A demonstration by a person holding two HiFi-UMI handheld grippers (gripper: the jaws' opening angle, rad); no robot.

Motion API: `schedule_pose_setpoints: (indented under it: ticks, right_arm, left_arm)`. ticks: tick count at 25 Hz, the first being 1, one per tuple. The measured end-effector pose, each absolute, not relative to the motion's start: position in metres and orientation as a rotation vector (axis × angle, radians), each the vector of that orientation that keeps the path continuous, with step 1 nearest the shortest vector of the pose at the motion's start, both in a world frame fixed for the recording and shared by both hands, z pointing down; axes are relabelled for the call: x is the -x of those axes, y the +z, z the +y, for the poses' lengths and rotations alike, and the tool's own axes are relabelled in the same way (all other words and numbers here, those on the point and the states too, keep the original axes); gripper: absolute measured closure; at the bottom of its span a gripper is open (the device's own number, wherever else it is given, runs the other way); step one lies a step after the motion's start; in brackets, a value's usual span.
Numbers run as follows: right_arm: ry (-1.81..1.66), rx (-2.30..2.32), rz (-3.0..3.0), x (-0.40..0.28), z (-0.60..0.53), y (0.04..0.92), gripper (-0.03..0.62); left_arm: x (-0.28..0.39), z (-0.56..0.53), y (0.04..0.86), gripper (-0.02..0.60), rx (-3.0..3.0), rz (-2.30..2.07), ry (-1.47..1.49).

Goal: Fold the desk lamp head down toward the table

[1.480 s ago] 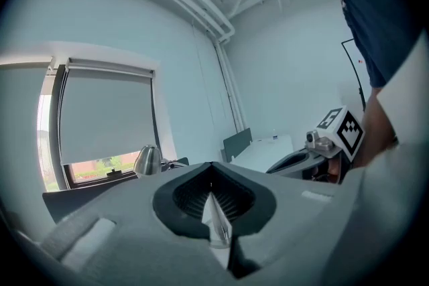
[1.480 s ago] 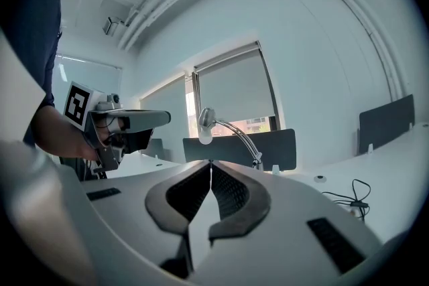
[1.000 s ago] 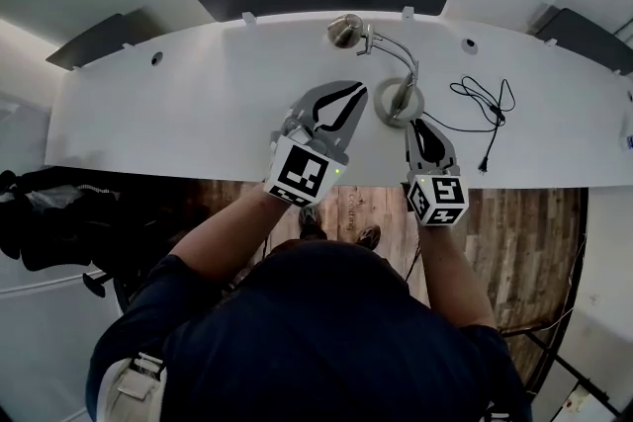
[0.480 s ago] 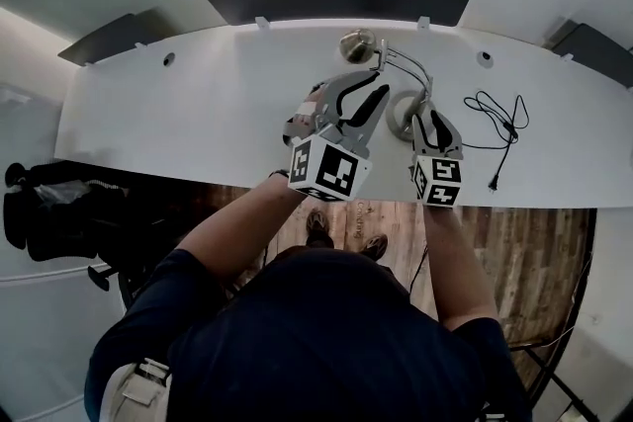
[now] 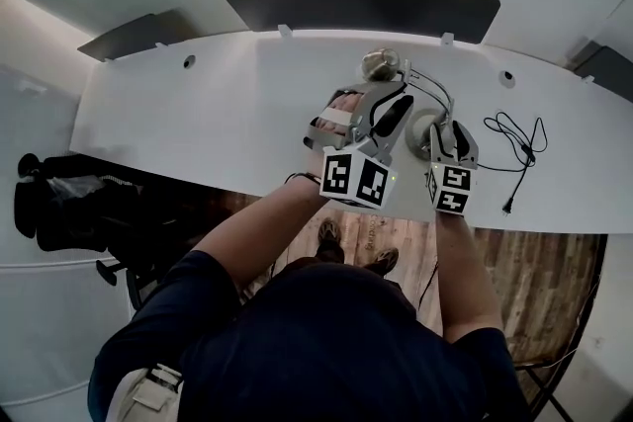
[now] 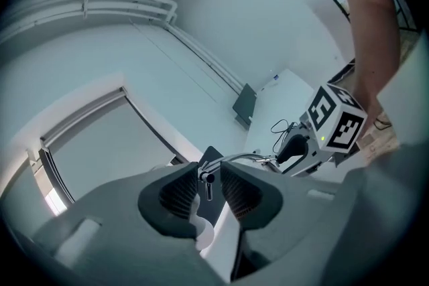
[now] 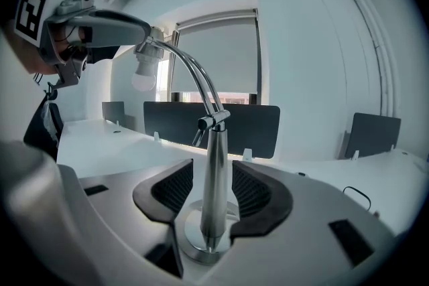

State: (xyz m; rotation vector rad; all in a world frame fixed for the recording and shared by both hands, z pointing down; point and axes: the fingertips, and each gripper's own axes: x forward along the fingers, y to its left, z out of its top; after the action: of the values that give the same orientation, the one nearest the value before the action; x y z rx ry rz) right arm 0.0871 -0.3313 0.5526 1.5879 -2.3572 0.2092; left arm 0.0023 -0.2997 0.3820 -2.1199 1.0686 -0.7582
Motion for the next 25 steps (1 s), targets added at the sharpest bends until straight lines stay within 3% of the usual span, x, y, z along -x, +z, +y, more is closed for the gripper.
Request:
schedule_pose_setpoints:
  ticks: [5,8,25]
  right_arm:
    - [0.188,-1.614,-2.349,-0.084,-0.346,0.554,0.421]
    - [0.186,-1.63,-2.356,-0.084,-0.351,0.552,0.476]
    - [0.225,-1.63,-2.378,-0.086,-0.353,0.554,0.477]
  left_arm:
    - [-0.002,-0.305,0.381,0.51,2.049,1.073,-0.755]
    - [-0.002,-0.305,0.381,0.525,2.052,1.085,-0.74]
    - [0.042,-0.321,0.435,0.529,2.427,1.393,-0.646]
